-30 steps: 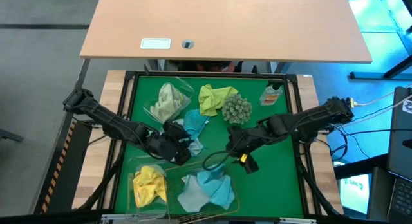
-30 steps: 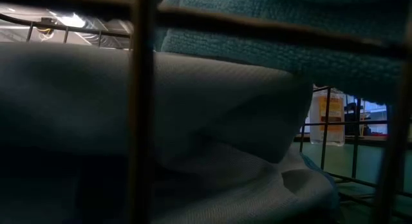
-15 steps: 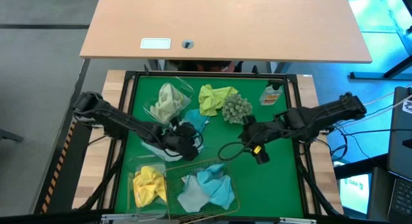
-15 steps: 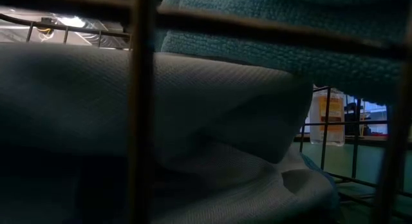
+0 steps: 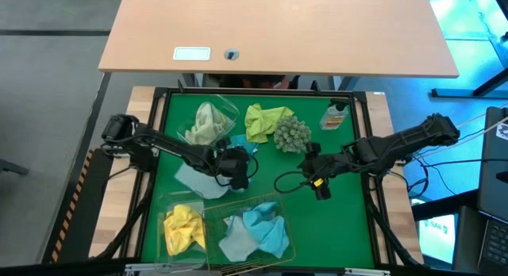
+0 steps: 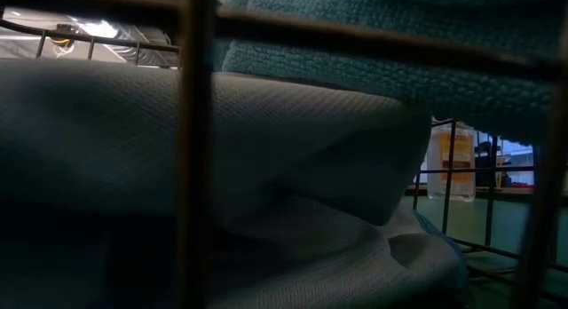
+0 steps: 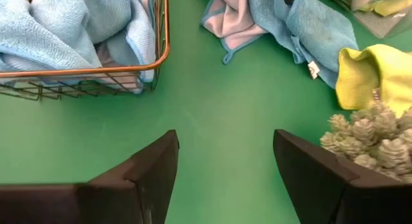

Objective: Sort microfiber towel by color & place in baskets
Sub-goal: Put the blue microfiber towel into the wire basket

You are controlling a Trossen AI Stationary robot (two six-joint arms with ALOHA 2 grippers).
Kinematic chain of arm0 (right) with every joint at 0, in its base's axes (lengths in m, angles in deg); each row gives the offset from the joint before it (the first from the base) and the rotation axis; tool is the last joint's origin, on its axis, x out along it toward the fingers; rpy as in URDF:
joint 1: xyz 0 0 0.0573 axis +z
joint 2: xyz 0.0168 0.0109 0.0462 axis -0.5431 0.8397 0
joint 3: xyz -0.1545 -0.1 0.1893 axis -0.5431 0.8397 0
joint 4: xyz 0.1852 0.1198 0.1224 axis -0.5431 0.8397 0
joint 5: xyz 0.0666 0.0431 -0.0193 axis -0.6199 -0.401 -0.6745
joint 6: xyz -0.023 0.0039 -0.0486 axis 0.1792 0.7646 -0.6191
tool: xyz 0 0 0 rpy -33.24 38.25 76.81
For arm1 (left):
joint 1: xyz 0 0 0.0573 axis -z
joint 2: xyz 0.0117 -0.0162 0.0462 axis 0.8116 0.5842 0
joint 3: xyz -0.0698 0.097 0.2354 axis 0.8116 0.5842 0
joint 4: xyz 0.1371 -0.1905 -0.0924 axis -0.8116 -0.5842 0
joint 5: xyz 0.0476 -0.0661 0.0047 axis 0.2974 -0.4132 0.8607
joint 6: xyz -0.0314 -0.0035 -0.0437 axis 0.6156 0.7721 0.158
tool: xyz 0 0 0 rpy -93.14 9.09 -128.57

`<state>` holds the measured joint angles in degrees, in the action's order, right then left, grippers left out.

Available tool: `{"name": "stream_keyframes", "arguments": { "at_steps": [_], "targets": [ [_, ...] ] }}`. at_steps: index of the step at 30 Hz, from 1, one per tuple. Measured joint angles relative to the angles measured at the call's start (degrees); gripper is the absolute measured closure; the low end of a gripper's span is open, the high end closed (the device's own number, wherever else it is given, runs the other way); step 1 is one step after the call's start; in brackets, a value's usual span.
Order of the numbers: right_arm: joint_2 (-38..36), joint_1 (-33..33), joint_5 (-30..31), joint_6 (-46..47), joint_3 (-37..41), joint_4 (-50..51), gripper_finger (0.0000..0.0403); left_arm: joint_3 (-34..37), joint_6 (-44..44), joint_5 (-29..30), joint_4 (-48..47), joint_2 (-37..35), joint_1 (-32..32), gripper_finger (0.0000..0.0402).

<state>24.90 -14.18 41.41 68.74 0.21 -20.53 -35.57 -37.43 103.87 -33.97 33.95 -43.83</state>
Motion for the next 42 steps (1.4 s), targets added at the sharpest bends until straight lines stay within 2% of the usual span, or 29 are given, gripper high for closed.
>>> {"name": "stream_keyframes", "arguments": {
  "at_steps": [6, 12, 21, 25, 31, 36, 42],
  "targets": [
    [-1.8, 0.0, -1.2, 2.6, 7.9, -7.4, 0.0150, 0.0, -0.1, -0.4, -0.4, 2.3, -2.2, 0.0287],
    [-1.4, 0.0, -2.6, 3.0, 12.7, -13.5, 0.0150, 0.0, -0.1, -7.2, -0.8, 4.6, -4.2, 0.0287],
    [-1.4, 0.0, -3.0, 3.0, 14.6, -16.6, 0.0150, 0.1, 0.0, -7.7, -1.2, 7.0, -5.5, 0.0288],
    [-1.4, 0.0, -3.1, 3.0, 14.6, -17.9, 0.0150, 0.0, 0.0, -7.7, -1.1, 6.8, -5.7, 0.0313],
    [-1.4, 0.0, -3.1, 3.0, 14.6, -19.4, 0.0150, 0.0, 0.0, -9.0, -1.1, 6.6, -5.7, 0.0391],
    [-1.4, 0.0, -3.1, 3.0, 14.6, -19.5, 0.0150, 0.0, 0.0, -11.1, -1.0, 5.7, -5.7, 0.0398],
    [-1.4, 0.0, -3.1, 3.0, 14.6, -19.5, 0.0150, -0.2, 0.1, -12.0, -1.0, 0.8, -5.6, 0.0399]
  ]
}}
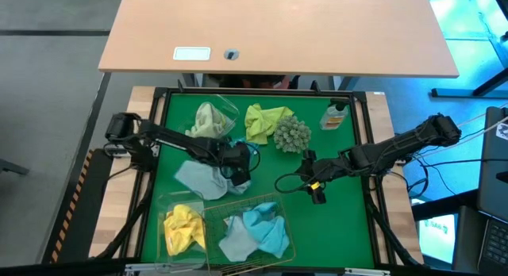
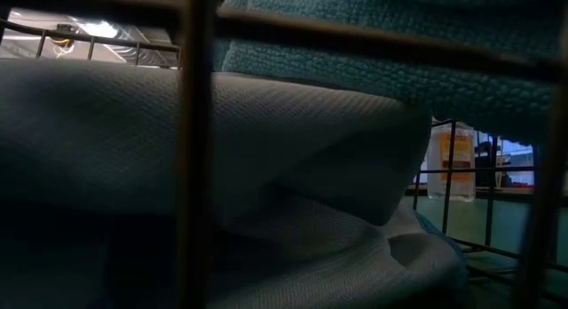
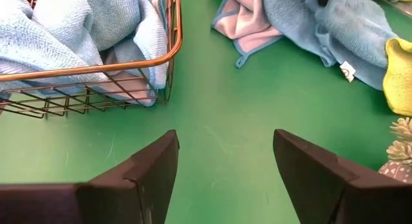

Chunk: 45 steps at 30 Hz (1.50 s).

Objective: Sort microfiber towel by color & place in baskets
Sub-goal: Put the blue microfiber towel into the wire basket

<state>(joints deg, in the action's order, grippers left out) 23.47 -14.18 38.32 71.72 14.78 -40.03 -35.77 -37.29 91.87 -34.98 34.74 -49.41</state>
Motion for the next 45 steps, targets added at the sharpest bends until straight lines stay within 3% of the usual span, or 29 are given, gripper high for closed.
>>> {"name": "stream_keyframes", "arguments": {
  "at_steps": [11, 20, 26, 35, 45],
  "targets": [
    [0.0, 0.0, -0.1, 0.0, 0.0, 0.3, 0.0150, -11.0, -2.1, 2.9, 0.2, -9.3, 3.6, 0.0401],
    [0.0, 0.0, -0.2, 0.0, 0.0, 0.5, 0.0150, -27.7, -10.5, 6.6, 0.4, -9.9, 8.2, 0.0401],
    [0.0, 0.0, -0.1, 0.0, 0.0, 0.9, 0.0150, -35.0, -13.4, 8.6, 0.2, -9.8, 13.6, 0.0401],
    [0.0, 0.0, 0.0, 0.0, 0.0, 1.0, 0.0150, -37.0, -9.1, 8.6, 1.4, -9.8, 23.9, 0.0401],
    [0.0, 0.0, 0.0, 0.0, 0.0, 1.1, 0.0150, -37.1, -1.9, 9.3, 1.5, -4.5, 33.6, 0.0401]
  ]
}}
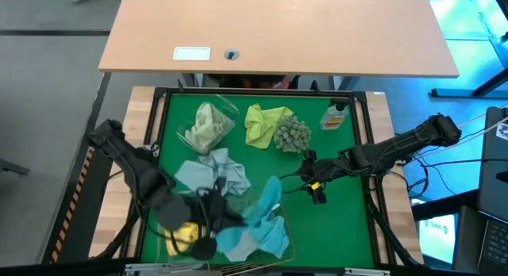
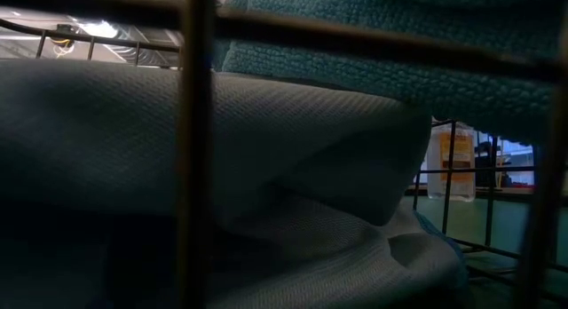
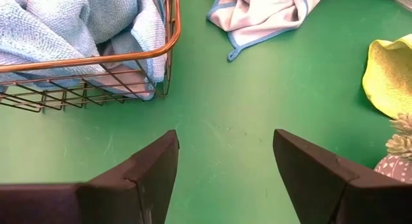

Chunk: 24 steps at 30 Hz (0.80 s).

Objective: Sort microfiber towel by color & place in baskets
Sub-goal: Put the blue microfiber towel into the wire basket

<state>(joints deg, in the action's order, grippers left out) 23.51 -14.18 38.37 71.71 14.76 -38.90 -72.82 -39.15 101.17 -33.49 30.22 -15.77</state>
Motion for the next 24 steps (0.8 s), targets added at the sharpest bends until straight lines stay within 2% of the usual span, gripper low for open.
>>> {"name": "stream_keyframes", "arguments": {
  "at_steps": [7, 16, 19, 24],
  "targets": [
    [0.0, 0.0, 0.0, 0.0, 0.0, 0.0, 0.0150, 0.0, 3.8, 2.0, -0.1, 6.5, 2.5, 0.0401],
    [0.0, 0.0, 0.0, 0.0, 0.0, 0.0, 0.0150, 0.0, 5.5, 4.9, -3.0, 13.6, 0.5, 0.0402],
    [0.0, 0.0, 0.0, 0.0, 0.0, 0.0, 0.0150, 0.0, 6.7, 4.5, -5.8, 15.1, -0.6, 0.0402],
    [0.0, 0.0, 0.0, 0.0, 0.0, 0.1, 0.0150, 0.0, 10.4, -0.5, -11.1, 18.1, -2.2, 0.0402]
  ]
}}
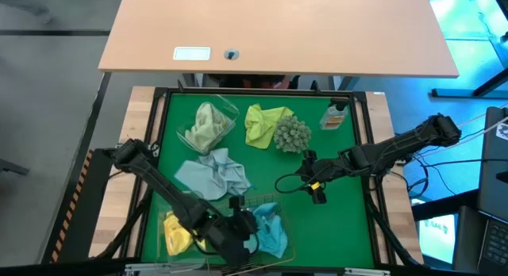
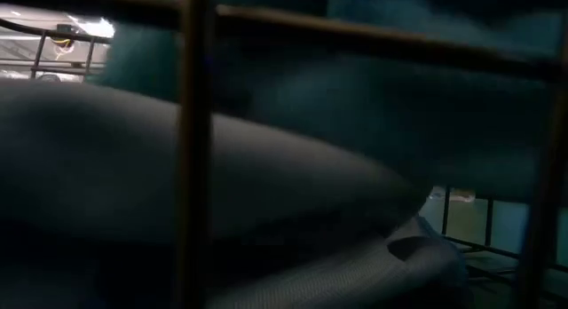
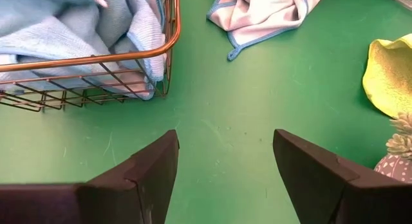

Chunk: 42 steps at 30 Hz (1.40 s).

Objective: Sort microfiber towel by color & place in baskets
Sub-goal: Put the blue microfiber towel into the wire basket

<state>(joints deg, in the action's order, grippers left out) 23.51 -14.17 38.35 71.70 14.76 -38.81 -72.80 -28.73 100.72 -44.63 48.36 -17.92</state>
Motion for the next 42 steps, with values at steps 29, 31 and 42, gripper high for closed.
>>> {"name": "stream_keyframes", "arguments": {
  "at_steps": [29, 31, 42],
  "targets": [
    [0.0, 0.0, 0.0, 0.0, 0.0, 0.0, 0.0150, 0.1, 5.6, -17.1, -6.9, 9.4, -2.4, 0.0333],
    [0.0, 0.0, 0.0, 0.0, 0.0, 0.0, 0.0150, 0.1, 5.5, -18.1, -6.9, 9.4, -2.9, 0.0321],
    [0.0, 0.0, 0.0, 0.0, 0.0, 0.0, 0.0150, -2.8, 6.6, -20.7, -7.7, 8.4, -4.1, 0.0300]
  ]
}}
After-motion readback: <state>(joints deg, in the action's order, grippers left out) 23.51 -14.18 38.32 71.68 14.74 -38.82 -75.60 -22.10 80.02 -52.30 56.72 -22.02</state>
